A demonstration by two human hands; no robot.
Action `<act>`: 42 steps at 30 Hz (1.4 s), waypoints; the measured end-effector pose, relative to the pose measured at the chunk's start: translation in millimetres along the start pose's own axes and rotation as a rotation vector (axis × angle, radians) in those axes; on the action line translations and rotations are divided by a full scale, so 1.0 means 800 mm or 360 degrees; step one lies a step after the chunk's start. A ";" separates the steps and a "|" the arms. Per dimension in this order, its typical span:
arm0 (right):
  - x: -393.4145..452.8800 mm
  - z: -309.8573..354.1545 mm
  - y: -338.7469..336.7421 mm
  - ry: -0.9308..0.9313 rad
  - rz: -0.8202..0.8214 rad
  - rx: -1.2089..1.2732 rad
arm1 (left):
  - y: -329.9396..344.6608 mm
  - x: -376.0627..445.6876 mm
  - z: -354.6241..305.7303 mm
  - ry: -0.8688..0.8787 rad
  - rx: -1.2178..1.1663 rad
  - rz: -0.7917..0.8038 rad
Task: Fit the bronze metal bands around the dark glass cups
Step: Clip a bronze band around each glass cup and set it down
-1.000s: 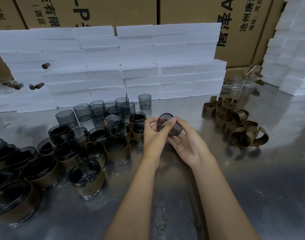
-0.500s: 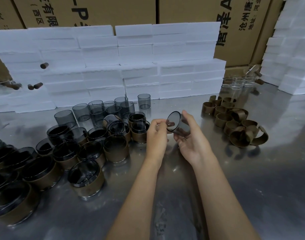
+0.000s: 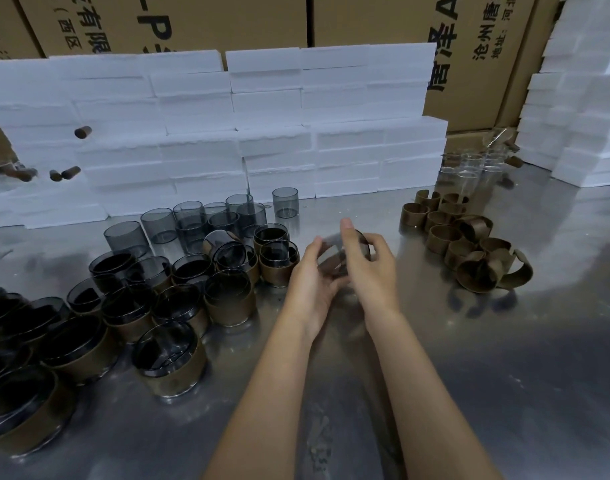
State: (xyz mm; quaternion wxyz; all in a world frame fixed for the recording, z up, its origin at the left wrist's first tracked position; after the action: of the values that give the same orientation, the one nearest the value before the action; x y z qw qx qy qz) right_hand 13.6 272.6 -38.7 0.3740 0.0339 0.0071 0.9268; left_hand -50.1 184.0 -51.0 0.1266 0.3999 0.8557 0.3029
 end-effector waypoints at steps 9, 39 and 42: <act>-0.016 0.038 0.000 -0.0412 -0.0121 -0.0576 | -0.003 0.001 -0.004 -0.0012 -0.0210 0.0093; 0.140 0.005 -0.056 0.0094 0.0262 -0.1767 | -0.013 0.013 0.003 -0.0036 -0.0280 0.0116; 0.081 0.023 -0.057 -0.0108 0.0260 -0.1545 | -0.015 0.013 0.004 -0.0028 -0.0297 0.0060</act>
State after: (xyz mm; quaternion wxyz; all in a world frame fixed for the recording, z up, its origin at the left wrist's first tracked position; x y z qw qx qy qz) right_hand -0.3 350.2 -18.5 0.2727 -0.1138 -0.4405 0.8477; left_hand -62.7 186.9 -60.8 0.1651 0.4050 0.8150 0.3801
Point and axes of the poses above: each hand's wrist, its own x-axis towards the middle knuckle, its own y-axis out of the palm, z = x × y, the point moved 8 cm from there along x, towards the middle knuckle, and after that the axes turned 14 degrees about z, right-handed, at the moved point
